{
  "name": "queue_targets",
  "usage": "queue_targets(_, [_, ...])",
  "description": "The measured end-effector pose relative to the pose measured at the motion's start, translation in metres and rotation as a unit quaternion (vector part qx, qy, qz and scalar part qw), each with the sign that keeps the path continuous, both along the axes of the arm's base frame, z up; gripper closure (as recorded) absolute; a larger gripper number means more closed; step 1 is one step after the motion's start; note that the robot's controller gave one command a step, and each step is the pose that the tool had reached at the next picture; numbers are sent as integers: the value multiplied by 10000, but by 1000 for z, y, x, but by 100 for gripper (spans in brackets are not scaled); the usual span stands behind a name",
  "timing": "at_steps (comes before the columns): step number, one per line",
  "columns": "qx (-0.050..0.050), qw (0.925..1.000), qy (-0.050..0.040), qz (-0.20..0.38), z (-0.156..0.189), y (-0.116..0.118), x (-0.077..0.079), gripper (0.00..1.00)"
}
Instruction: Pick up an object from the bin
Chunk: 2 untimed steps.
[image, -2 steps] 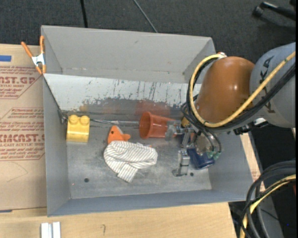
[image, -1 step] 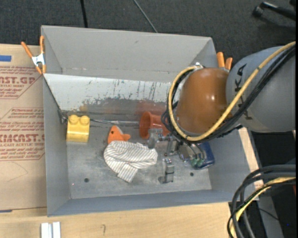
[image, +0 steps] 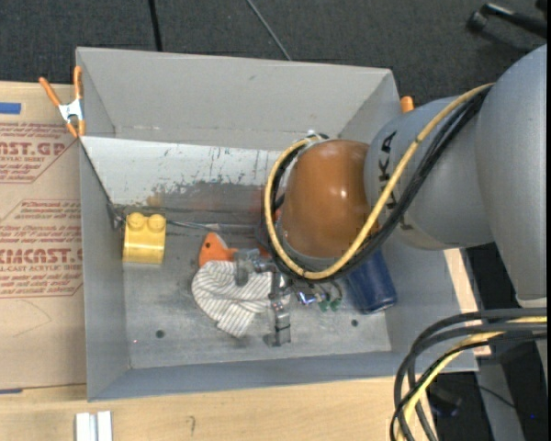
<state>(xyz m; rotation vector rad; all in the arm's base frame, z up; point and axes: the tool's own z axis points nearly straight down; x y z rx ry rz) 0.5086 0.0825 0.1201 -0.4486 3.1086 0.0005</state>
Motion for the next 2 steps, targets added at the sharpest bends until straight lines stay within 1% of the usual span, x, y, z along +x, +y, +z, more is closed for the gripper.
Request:
queue_targets(1, [1,9996,-2,277,-50,-11,9,100])
queue_targets(2, [2,9996,-2,278,-50,-11,9,100])
